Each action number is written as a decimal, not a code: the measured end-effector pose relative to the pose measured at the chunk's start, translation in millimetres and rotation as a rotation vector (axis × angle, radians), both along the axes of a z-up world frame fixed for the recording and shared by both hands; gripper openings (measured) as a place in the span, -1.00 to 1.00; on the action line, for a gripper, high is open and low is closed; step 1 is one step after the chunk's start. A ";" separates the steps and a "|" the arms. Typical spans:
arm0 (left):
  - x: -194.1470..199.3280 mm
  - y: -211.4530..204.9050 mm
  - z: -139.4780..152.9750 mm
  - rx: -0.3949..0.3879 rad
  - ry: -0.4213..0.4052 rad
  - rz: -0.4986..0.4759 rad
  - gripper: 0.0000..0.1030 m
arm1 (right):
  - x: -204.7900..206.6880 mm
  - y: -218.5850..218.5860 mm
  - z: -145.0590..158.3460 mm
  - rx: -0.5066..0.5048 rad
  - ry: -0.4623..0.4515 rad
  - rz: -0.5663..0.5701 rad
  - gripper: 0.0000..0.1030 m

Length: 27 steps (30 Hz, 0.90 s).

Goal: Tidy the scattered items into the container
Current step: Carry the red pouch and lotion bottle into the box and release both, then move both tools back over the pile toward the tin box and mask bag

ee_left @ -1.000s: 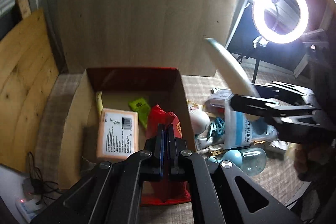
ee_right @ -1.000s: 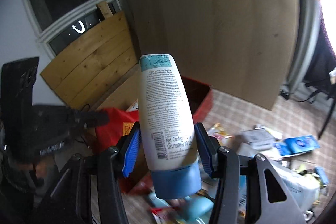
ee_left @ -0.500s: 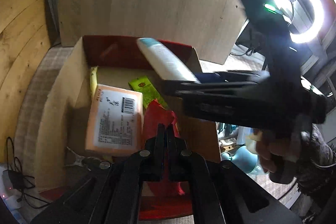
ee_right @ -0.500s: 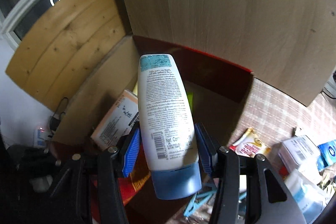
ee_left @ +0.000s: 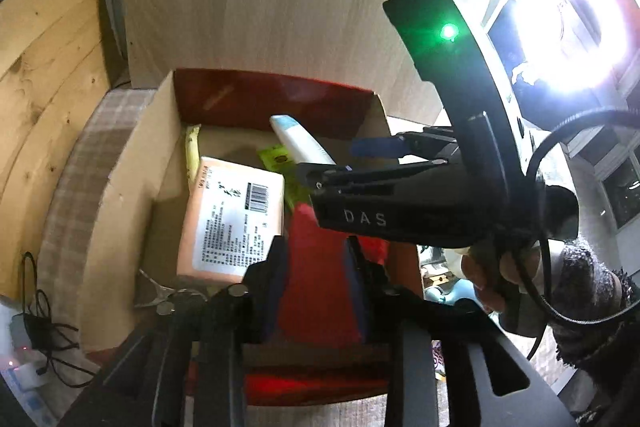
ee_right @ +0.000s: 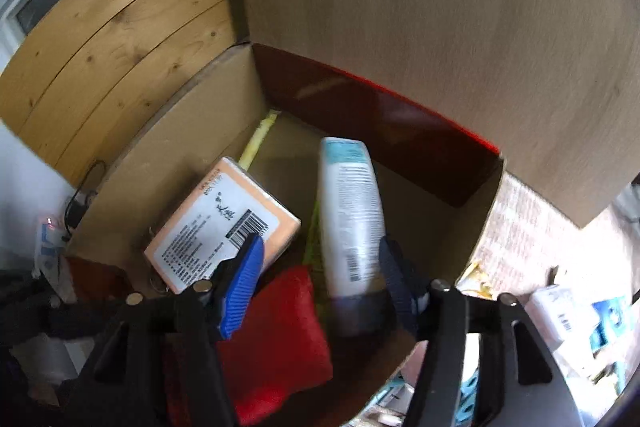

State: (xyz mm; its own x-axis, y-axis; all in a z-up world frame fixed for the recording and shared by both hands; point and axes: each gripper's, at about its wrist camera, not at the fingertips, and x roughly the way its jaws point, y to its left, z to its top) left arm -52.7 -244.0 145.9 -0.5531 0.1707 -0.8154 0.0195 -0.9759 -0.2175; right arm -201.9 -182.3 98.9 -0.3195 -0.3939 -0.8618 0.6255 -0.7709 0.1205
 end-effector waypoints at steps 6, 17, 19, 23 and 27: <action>17.2 0.2 15.8 -0.018 0.035 -0.009 -0.44 | 18.3 18.7 30.5 -0.051 0.059 0.005 0.20; 29.3 47.4 26.2 -0.060 0.056 -0.146 -0.40 | 63.9 145.6 60.9 -0.113 0.092 -0.051 0.20; 30.8 60.8 25.6 -0.069 0.052 -0.187 -0.40 | 70.2 178.0 64.3 -0.103 0.104 -0.065 0.19; 29.3 90.0 21.5 -0.076 0.033 -0.271 -0.38 | 78.8 236.3 68.6 -0.078 0.134 -0.085 0.19; 18.3 112.8 15.2 -0.076 0.003 -0.329 -0.38 | 79.6 286.2 72.2 -0.045 0.152 -0.092 0.19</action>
